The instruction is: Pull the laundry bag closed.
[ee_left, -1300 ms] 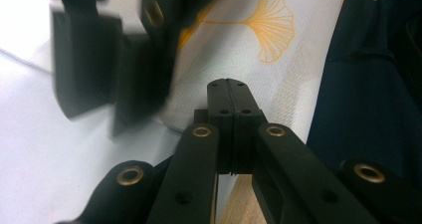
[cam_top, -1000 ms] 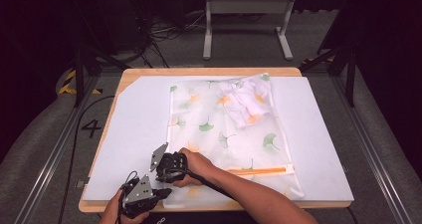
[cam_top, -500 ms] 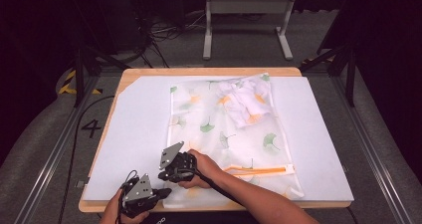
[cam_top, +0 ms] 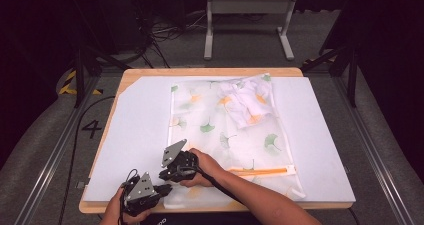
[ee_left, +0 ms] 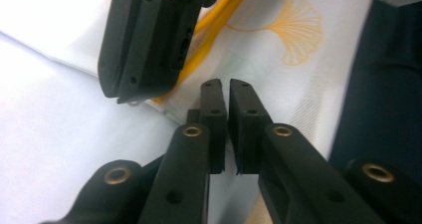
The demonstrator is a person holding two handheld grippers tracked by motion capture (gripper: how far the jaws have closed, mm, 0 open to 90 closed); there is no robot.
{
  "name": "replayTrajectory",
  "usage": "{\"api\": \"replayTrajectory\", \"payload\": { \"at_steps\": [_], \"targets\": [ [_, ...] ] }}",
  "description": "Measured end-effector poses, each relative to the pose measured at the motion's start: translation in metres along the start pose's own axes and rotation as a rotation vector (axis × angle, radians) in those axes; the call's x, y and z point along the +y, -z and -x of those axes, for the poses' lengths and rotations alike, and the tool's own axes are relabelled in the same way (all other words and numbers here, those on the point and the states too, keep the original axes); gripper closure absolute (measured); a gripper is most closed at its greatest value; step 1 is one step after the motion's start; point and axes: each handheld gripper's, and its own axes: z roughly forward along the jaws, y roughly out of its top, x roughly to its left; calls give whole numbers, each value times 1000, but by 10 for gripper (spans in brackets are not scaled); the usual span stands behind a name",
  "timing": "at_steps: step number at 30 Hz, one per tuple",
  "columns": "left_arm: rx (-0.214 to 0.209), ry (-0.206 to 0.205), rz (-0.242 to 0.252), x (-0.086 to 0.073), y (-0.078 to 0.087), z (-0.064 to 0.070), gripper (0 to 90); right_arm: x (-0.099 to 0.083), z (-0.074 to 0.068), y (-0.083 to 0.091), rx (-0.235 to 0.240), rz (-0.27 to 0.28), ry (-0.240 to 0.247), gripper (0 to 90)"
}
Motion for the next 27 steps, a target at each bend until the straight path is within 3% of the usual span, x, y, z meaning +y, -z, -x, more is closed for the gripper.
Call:
{"api": "replayTrajectory", "payload": {
  "at_steps": [2,4,8,11,13,18,19,25,27],
  "targets": [
    [-1,3,0,-1,1,1,860,2,2,2,23,16,-11,877],
    [-7,8,2,-2,3,-1,863,4,1,1,6,4,-9,890],
    [-7,10,0,-2,3,-1,864,5,-1,0,16,-3,5,895],
    [-11,19,3,-3,3,-2,864,5,0,5,1,18,9,899],
    [-15,28,5,-3,3,-3,864,3,0,11,32,29,17,899],
    [-11,19,5,-4,4,-3,863,-7,-1,17,47,0,37,899],
    [-11,21,5,-4,4,-3,863,-9,-1,16,31,-15,35,898],
    [-18,24,11,-5,4,-3,864,-4,-4,13,-15,23,-10,772],
    [-18,19,9,-5,5,-2,863,2,-4,9,-2,24,-11,739]
  ]
}}
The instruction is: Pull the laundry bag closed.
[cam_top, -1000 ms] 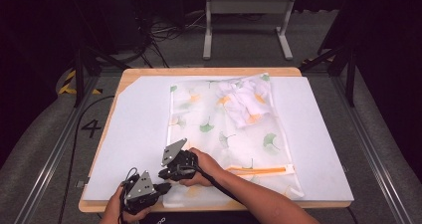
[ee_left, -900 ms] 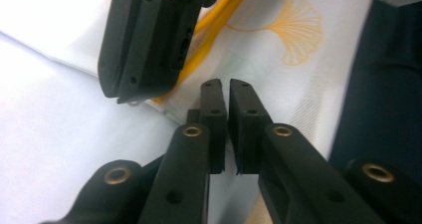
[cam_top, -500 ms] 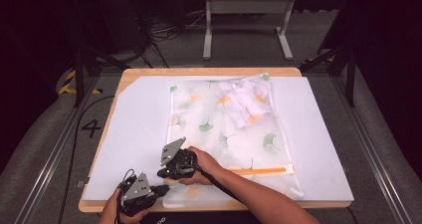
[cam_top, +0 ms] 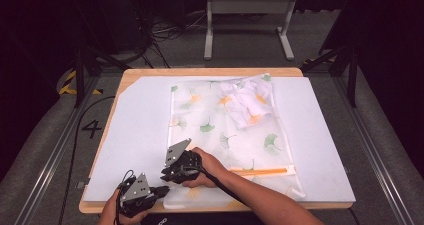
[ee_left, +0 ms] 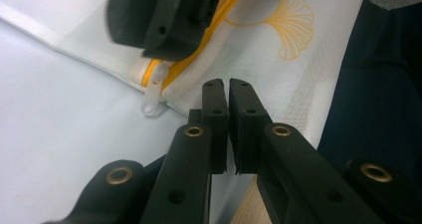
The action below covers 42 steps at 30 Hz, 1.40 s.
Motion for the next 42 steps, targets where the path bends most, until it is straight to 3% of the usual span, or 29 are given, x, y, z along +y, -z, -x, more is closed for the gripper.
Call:
{"api": "replayTrajectory", "payload": {
  "at_steps": [1,2,5,7,9,12,15,23,30,37,42],
  "targets": [
    [-3,-7,0,0,0,0,863,3,-1,-2,-7,-11,7,734],
    [-9,-11,1,-1,1,1,860,9,-1,-9,-4,-63,24,712],
    [-17,-3,4,-2,1,0,861,12,-1,-16,-8,-111,28,717],
    [-16,-2,3,-1,1,1,862,14,-2,-25,11,-167,50,700],
    [-15,-1,2,-1,1,1,863,15,-2,-32,-9,-205,67,731],
    [-18,9,4,-2,1,0,866,15,-1,-33,-5,-203,72,849],
    [-13,11,0,-1,1,0,871,15,0,-29,-3,-187,70,874],
    [-15,26,-4,-1,1,-1,880,11,-4,-11,-10,-111,54,877],
    [-17,31,-2,-1,1,-2,882,4,-6,-2,7,-79,88,895],
    [-26,85,14,-1,0,-4,887,-2,-6,5,32,-58,119,892],
    [3,59,-4,6,-5,-3,870,-5,-6,13,42,-39,138,873]
  ]
}}
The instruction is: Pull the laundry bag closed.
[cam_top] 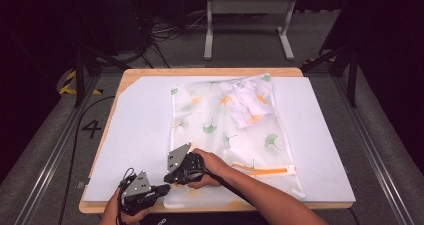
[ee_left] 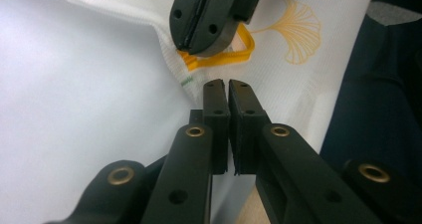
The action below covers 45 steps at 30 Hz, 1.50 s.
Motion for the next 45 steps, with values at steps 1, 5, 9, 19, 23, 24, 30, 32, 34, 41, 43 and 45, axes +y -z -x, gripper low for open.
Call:
{"api": "replayTrajectory", "payload": {
  "at_steps": [1,5,9,19,23,24,30,32,34,41,43,45],
  "targets": [
    [-2,7,2,0,0,-1,869,-1,-1,1,1,-2,12,873],
    [2,33,18,-3,3,-5,859,-3,-4,1,-10,-23,50,873],
    [15,54,19,-6,3,-8,841,-7,-9,3,-12,-23,91,811],
    [14,63,21,-5,3,-11,820,-21,-10,4,-2,-44,66,793],
    [24,60,35,-9,9,-14,792,-25,-6,5,-71,-21,-20,799],
    [32,61,33,-9,9,-14,791,-25,-6,5,-82,-18,-35,800],
    [-1,21,14,-7,8,-6,795,-14,-2,3,-130,43,-141,704],
    [5,16,7,-7,7,-4,802,-8,0,-1,-132,68,-180,643],
    [-4,16,6,-7,6,-3,815,-2,0,-8,-154,65,-205,626],
    [-8,16,8,-8,6,-4,816,2,1,-28,-192,-32,-222,558],
    [-13,17,12,-8,6,-5,815,-5,5,-24,-175,-36,-243,589],
    [-20,22,15,-9,6,-6,815,-6,6,-23,-174,-44,-245,630]
  ]
}}
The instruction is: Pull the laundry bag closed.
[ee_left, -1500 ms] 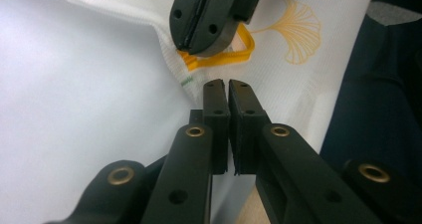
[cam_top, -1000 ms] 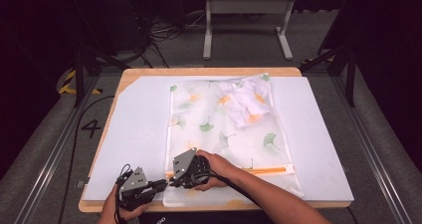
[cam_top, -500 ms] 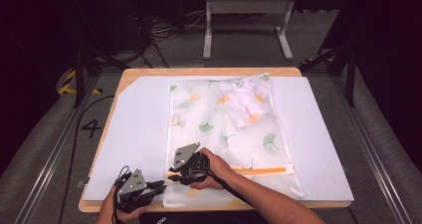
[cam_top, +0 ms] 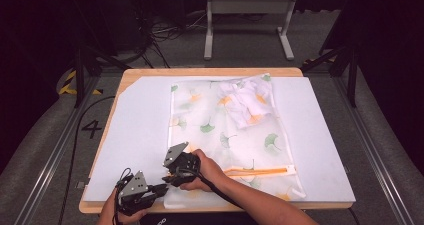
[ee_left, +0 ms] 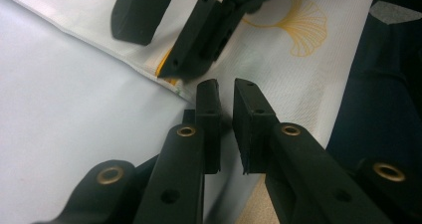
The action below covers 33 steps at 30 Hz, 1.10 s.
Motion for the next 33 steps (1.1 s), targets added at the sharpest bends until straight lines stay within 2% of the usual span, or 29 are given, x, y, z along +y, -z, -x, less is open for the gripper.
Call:
{"api": "replayTrajectory", "payload": {
  "at_steps": [4,8,9,10,12,13,15,16,18,20,21,22,23,25,26,27,28,31,33],
  "targets": [
    [0,3,3,0,0,0,815,-5,3,4,45,-29,26,754],
    [4,18,3,0,0,-1,812,-1,2,5,44,-94,102,790],
    [4,18,3,0,0,-1,792,-1,2,5,44,-94,102,790],
    [12,18,5,1,1,-1,792,2,2,5,48,-124,116,789],
    [34,31,22,2,3,-5,794,8,-2,4,34,-183,192,779],
    [44,53,44,3,6,-10,790,12,-7,3,19,-214,235,782],
    [54,61,56,4,8,-13,786,14,-8,3,14,-227,240,783],
    [71,78,67,5,10,-16,786,15,-9,2,14,-234,246,794],
    [76,98,81,9,11,-23,802,16,-9,2,26,-245,258,825],
    [87,110,82,14,8,-28,819,18,-6,1,42,-256,232,832],
    [78,113,78,16,8,-30,822,18,-4,1,55,-261,223,838],
    [81,100,58,20,3,-34,825,19,-4,1,61,-264,223,839],
    [85,105,45,23,-1,-36,828,19,-3,1,65,-267,227,841],
    [56,113,49,29,-7,-42,831,19,-3,1,64,-268,226,842],
    [51,108,36,33,-13,-44,834,19,-4,1,62,-268,220,842],
    [52,103,22,36,-17,-44,840,19,-4,1,61,-267,222,843],
    [48,84,-15,40,-24,-43,847,19,-4,1,59,-265,225,843],
    [46,78,-42,40,-30,-42,864,18,-4,1,60,-265,210,844],
    [61,74,-57,39,-31,-41,889,17,-5,2,52,-257,211,845]
  ]
}}
